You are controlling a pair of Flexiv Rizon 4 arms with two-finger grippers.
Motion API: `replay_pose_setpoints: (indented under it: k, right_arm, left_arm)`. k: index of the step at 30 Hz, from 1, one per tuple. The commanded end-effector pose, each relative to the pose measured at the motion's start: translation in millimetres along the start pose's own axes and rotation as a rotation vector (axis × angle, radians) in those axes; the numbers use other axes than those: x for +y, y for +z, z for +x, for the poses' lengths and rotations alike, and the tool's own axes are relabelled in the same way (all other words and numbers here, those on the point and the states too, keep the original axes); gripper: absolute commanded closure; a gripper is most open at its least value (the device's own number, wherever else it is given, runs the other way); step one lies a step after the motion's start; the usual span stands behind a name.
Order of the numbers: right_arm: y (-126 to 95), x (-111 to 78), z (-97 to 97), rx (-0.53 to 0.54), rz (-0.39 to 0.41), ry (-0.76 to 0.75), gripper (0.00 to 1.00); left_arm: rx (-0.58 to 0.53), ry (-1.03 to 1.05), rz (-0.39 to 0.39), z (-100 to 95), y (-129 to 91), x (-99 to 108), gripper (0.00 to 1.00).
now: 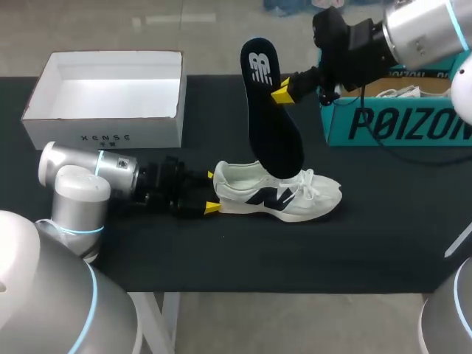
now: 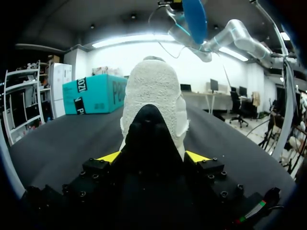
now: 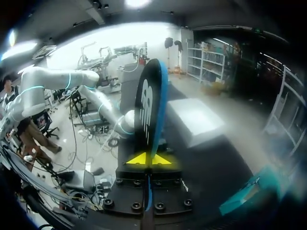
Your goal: Take the shoe out of the shoebox, open the shoe tongue, remove and reinsert the insole, then place the shoe into the shoebox
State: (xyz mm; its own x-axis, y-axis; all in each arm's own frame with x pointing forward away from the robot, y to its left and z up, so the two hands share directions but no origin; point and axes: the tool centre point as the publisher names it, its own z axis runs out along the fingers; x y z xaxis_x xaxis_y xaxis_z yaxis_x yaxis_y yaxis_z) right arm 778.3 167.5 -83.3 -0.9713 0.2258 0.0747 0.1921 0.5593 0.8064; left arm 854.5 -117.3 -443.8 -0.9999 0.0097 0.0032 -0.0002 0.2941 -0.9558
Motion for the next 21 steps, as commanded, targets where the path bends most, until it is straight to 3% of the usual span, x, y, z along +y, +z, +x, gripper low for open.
replay_pose_setpoints:
  k: [1,8,21]
  right_arm:
    - [-13,-7.6,10.9,0.021,-0.015,0.02,1.0]
    - [-23,-8.8,32.7,0.034,0.007,0.071,1.0]
    - [-55,-3.2,82.9,-0.046,0.004,0.108,1.0]
  left_arm:
    - [-0.001,0.001,0.001,-0.2,4,4,1.0]
    - [-0.001,0.001,0.001,-0.2,4,4,1.0]
    - [-0.001,0.001,0.001,-0.2,4,4,1.0]
